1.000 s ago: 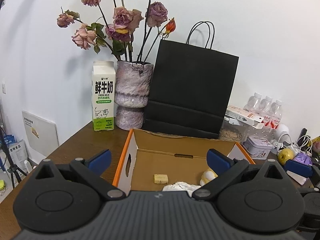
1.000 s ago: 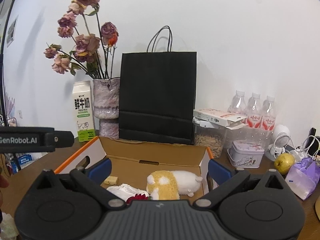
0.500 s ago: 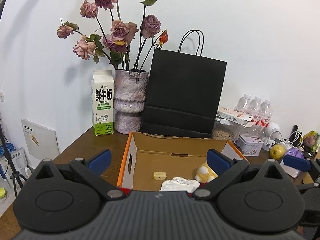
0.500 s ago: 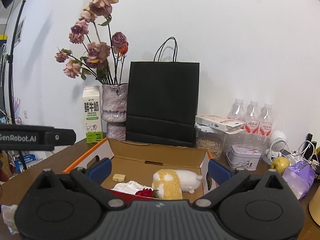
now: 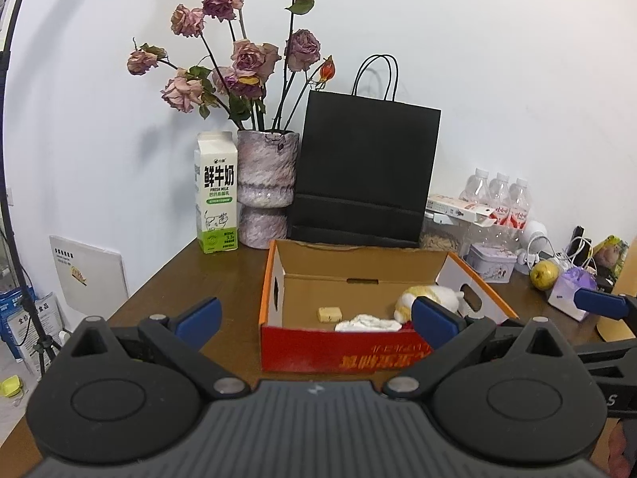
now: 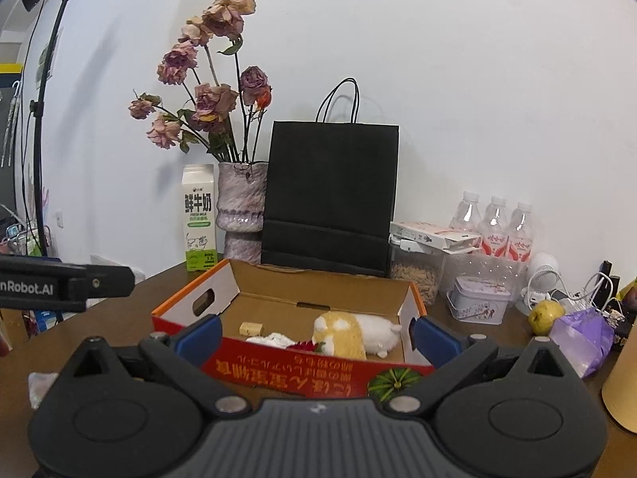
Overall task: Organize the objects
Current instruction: 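Move both grippers back over the navy pouch and purple burlap bag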
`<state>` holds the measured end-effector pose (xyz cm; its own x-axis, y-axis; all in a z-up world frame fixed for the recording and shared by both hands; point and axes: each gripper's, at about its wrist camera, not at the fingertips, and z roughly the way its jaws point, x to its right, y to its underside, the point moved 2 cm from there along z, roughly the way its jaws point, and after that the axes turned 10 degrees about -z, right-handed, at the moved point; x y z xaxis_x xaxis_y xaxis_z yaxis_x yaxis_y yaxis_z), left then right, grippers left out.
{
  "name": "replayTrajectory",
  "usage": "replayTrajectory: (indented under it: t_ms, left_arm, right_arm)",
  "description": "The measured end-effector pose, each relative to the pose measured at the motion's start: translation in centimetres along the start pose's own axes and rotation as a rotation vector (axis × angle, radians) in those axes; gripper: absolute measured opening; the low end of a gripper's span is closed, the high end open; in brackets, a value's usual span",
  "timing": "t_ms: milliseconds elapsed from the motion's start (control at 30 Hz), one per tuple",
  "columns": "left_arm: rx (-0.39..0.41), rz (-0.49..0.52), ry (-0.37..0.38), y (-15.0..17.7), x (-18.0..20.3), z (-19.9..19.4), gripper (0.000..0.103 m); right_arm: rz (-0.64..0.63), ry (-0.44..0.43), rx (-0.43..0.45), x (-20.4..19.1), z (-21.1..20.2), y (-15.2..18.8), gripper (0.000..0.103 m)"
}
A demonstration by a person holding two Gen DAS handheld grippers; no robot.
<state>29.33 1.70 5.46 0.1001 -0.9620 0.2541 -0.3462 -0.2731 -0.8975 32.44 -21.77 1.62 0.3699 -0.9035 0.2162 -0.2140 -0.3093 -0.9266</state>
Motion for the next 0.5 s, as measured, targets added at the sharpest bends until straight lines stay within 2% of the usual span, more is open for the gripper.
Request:
replayTrajectory:
  t_ms: [500]
  left_arm:
    - [-0.033,0.032,-0.010,3.0,-1.8,-4.5,0.103]
  right_arm:
    - [-0.019,-0.004,-0.024,-2.2,-5.9,3.6,0.103]
